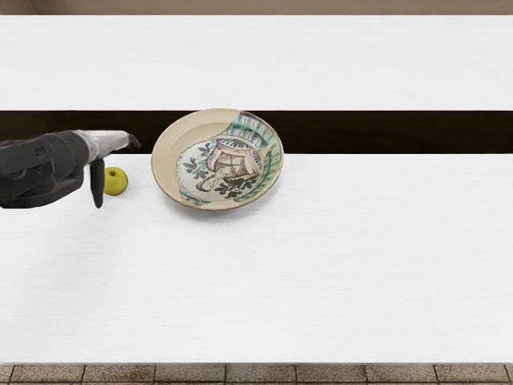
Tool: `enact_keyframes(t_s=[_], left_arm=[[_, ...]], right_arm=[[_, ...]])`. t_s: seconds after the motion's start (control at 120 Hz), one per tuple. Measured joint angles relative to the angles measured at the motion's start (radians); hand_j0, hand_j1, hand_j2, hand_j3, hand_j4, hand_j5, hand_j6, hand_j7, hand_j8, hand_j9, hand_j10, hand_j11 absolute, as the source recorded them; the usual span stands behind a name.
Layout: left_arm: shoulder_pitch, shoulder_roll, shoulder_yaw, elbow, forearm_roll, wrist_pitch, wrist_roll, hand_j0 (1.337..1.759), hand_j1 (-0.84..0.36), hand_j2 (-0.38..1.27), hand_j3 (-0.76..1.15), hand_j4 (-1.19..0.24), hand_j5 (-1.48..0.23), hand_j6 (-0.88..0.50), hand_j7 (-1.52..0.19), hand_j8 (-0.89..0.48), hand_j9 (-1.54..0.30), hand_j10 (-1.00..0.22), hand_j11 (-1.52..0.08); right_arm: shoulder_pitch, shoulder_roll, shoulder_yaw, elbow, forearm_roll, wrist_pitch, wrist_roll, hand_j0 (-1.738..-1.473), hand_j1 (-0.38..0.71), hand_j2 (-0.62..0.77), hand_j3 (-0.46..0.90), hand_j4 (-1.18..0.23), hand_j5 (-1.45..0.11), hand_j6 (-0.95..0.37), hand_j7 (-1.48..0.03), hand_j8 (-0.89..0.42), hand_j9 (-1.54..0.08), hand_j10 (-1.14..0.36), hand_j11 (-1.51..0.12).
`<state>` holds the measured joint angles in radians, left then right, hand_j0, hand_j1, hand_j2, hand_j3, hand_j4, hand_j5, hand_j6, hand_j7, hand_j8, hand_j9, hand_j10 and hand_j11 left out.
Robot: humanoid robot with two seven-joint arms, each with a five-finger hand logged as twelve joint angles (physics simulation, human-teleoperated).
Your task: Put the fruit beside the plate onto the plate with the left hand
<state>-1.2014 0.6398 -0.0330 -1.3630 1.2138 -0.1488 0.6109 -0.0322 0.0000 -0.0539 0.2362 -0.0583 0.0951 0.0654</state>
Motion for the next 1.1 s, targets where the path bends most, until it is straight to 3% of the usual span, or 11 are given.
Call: enact_keyframes(t_s=[0.65,1.1], left_arm=[[0.048,-0.025,0.014,0.071,0.03,0.04,0.0,1.658,0.06,0.05,0.0,-0.25,-0.32,-0.25,-0.32,-0.25,-0.32,-0.25,-0.32],[0.066,-0.06,0.035,0.083,0.077,0.095,0.0,1.658,-0.03,0.07,0.0,-0.33,-0.42,-0.33,-0.42,-0.33,-0.42,-0.33,-0.42]], right_arm=[[0.0,0.0,0.0,0.0,0.0,0.0,0.0,-1.658,-0.33,0.0,0.0,-0.01,-0.02,-0.01,-0.02,-0.01,-0.02,-0.01,-0.02],[0.0,0.0,0.0,0.0,0.0,0.0,0.0,-1.658,-0.33,0.0,0.0,-0.01,-0.02,-0.01,-0.02,-0.01,-0.02,-0.01,-0.02]])
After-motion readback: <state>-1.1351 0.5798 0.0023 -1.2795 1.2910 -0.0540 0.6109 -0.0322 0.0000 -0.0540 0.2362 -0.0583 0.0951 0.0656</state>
